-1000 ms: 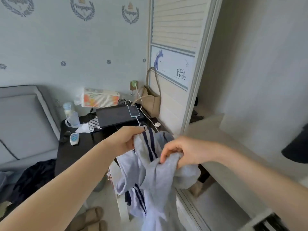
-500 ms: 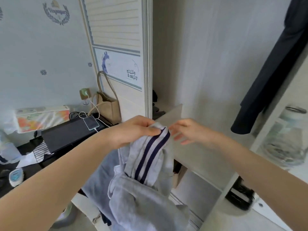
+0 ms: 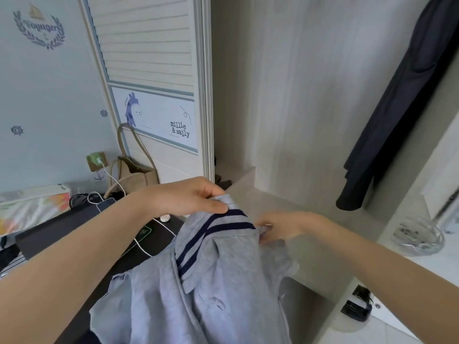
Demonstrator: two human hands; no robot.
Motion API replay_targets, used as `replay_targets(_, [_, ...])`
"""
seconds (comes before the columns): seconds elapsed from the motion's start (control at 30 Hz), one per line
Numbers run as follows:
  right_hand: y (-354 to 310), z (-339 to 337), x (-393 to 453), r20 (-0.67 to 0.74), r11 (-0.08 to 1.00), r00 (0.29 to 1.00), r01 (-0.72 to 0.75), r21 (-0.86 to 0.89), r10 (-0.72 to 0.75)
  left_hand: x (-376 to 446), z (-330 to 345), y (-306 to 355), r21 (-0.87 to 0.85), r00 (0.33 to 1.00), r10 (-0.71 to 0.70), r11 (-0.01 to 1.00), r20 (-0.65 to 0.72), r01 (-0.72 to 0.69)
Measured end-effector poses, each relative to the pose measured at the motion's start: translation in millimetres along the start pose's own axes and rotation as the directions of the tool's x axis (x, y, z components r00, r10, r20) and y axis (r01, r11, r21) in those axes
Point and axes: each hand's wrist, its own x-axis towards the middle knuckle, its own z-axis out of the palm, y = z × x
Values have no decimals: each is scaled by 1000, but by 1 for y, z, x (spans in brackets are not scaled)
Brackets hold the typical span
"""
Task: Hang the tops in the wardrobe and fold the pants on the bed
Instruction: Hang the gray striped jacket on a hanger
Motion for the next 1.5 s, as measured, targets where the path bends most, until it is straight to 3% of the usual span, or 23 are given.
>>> replay_targets(0.13, [26, -22, -21, -67, 990, 996, -52, 133, 61, 2, -25, -45, -56, 993, -119, 991, 19, 119])
replay_targets(0.23, [18, -35, -38, -227, 990, 973, 2, 141, 30, 10, -30, -62, -49, 964, -208, 975, 169, 218])
replay_targets(0.3, [2, -42, -44, -433, 985, 901, 64, 160, 11, 21, -22, -62, 40, 945, -251, 968, 208, 248])
replay_targets(0.37, [-18, -48, -46, -637, 971, 770, 118, 209, 44, 39, -8, -51, 44, 954, -220, 976, 205, 215])
replay_targets(0.43, [-42, -53, -45, -747, 963, 660, 136, 230, 85, 64, 13, -37, -3, 990, -61, 998, 124, 62])
replay_targets(0.47, [-52, -54, -44, -775, 969, 628, 141, 204, 72, 76, 21, -32, -13, 1000, -8, 1000, 12, 9])
replay_targets(0.57, [-67, -63, -52, -825, 980, 564, 146, 136, 31, 92, 27, -21, -104, 956, 74, 989, -285, -108])
replay_targets(0.63, [-57, -70, -66, -813, 920, 574, 257, 297, 102, 92, 17, -28, -282, 931, 31, 949, -363, -142])
replay_targets(0.67, [-47, -71, -73, -778, 875, 614, 293, 386, 137, 88, 10, -31, -390, 930, -3, 908, -369, -152])
replay_targets(0.7, [-36, -68, -79, -723, 845, 672, 285, 453, 161, 86, 4, -34, -500, 937, -33, 852, -348, -156])
replay_targets(0.77, [-16, -56, -79, -592, 884, 782, 121, 452, 196, 82, -9, -41, -636, 954, -29, 752, -297, -175])
replay_targets(0.83, [-5, -43, -64, -550, 951, 809, -35, 306, 206, 82, -19, -47, -669, 962, 19, 714, -273, -205])
replay_targets(0.97, [2, -38, -30, -580, 983, 794, -163, 88, 184, 81, -27, -49, -625, 972, 165, 744, -170, -236])
replay_targets(1.03, [7, -42, -23, -573, 972, 785, -205, 118, 235, 82, -27, -51, -605, 970, 202, 759, -133, -241])
replay_targets(1.13, [11, -37, -26, -470, 956, 855, -90, 278, 217, 88, -25, -57, -623, 970, 205, 745, -128, -240])
replay_targets(1.23, [19, -35, -25, -447, 965, 870, -111, 236, 210, 97, -24, -57, -642, 970, 202, 728, -134, -240])
replay_targets(1.3, [21, -42, -31, -559, 957, 796, -85, 278, 233, 103, -21, -53, -657, 970, 176, 713, -171, -245])
replay_targets(1.33, [25, -50, -35, -637, 935, 723, -35, 354, 269, 111, -21, -50, -634, 964, 123, 732, -237, -249])
replay_targets(1.4, [29, -69, -50, -744, 776, 517, 218, 592, 423, 123, -25, -48, -641, 929, -40, 735, -369, -223])
replay_targets(1.47, [29, -104, -68, -801, 598, 313, 540, 592, 511, 143, -33, -42, -710, 922, -90, 667, -377, -225])
replay_targets(1.5, [26, -123, -73, -828, 580, 230, 619, 530, 511, 151, -36, -36, -725, 938, -61, 652, -342, -222])
